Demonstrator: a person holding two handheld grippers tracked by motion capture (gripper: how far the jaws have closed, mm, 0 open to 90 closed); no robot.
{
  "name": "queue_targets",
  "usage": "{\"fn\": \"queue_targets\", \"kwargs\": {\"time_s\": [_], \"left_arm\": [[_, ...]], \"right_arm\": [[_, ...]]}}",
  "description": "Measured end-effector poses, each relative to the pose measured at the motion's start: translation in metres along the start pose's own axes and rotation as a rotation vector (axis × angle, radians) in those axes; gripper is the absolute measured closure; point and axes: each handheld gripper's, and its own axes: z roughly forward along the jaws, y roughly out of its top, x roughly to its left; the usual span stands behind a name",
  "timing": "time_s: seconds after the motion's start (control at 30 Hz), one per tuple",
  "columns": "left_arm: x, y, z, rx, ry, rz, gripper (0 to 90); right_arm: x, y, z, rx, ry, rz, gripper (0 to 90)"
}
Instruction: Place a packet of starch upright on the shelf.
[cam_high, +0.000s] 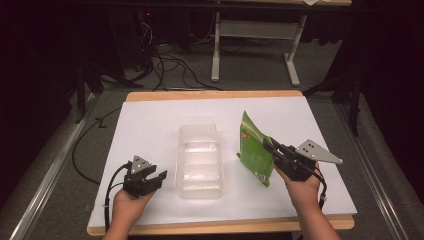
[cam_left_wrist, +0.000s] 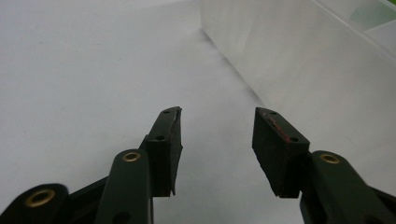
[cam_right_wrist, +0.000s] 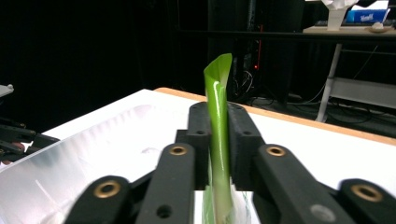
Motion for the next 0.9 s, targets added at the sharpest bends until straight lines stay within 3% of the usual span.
{"fn": "queue_targets", "kwargs": {"time_s": [0.2, 0.3, 0.6, 0.9], "left_arm": [[-0.001, 0.0, 0.001, 0.005, -0.005, 0.005, 52.6], [-0.001, 0.0, 0.001, 0.009, -0.008, 0.007, 52.5], [-0.001, 0.0, 0.0, 0.001, -0.008, 0.004, 51.8], [-0.007, 0.0, 0.001, 0.002, -0.02, 0.025, 51.5]], "right_arm": [[-0.006, -0.01, 0.008, 0.061, 0.009, 0.034, 68.0], [-0.007, -0.011, 0.009, 0.07, 0.013, 0.04, 67.1], [-0.012, -0.031, 0.016, 0.164, -0.008, 0.056, 67.7], [-0.017, -0.036, 0.017, 0.177, -0.004, 0.08, 67.7]]}}
